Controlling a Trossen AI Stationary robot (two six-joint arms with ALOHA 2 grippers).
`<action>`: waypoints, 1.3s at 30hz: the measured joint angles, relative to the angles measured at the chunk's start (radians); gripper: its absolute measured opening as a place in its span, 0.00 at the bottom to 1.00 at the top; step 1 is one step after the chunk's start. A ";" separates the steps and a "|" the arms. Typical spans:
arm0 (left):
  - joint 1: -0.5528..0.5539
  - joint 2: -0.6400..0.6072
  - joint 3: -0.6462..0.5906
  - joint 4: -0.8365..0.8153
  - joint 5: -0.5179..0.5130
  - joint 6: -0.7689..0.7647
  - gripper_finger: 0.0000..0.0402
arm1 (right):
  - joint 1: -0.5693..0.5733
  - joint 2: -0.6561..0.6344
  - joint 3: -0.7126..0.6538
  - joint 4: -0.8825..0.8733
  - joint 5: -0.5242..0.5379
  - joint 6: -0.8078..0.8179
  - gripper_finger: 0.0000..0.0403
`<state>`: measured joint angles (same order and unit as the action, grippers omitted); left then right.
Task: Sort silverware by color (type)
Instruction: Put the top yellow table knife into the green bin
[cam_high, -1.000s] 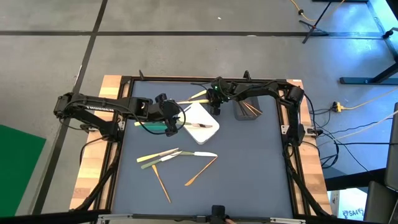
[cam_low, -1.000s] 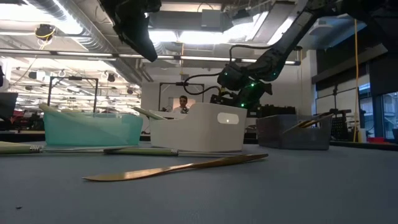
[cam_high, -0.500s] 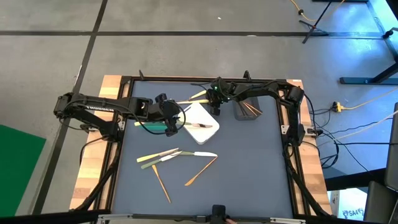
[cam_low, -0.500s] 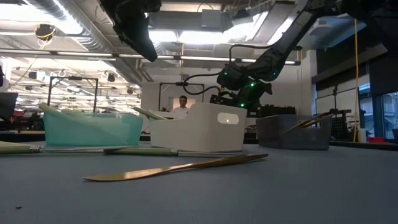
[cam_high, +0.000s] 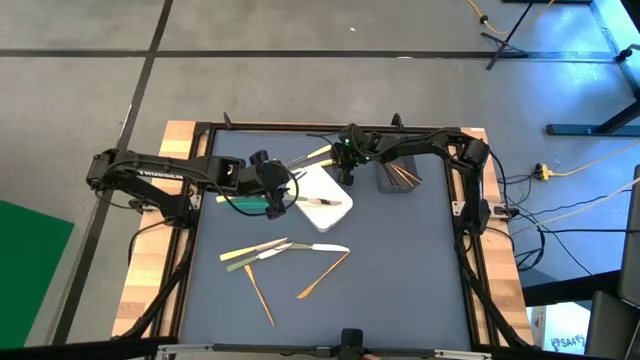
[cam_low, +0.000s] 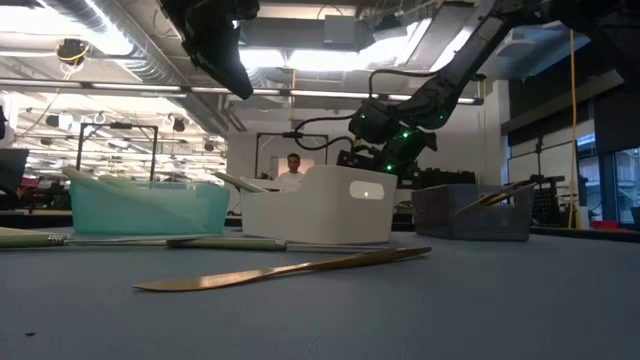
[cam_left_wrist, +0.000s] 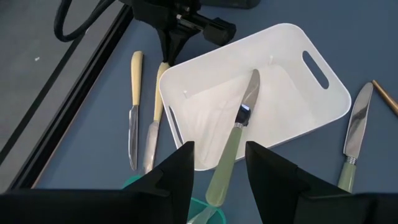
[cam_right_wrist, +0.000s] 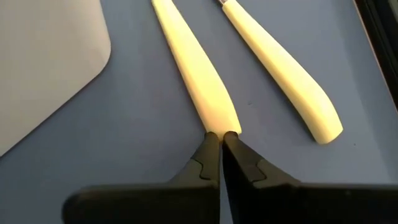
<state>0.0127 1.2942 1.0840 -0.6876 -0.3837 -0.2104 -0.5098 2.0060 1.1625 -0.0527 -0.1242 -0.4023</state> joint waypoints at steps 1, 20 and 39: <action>0.000 0.000 0.000 0.000 0.000 0.000 0.34 | 0.000 0.000 0.000 0.000 0.000 0.000 0.00; 0.000 0.000 0.000 0.000 0.000 0.000 0.34 | -0.001 0.000 0.057 -0.059 0.002 0.001 0.01; 0.000 0.000 0.000 0.000 0.000 0.002 0.34 | -0.001 -0.001 0.232 -0.236 -0.078 -0.071 0.24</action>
<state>0.0124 1.2942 1.0840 -0.6880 -0.3840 -0.2081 -0.5109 2.0052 1.3945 -0.2890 -0.2024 -0.4729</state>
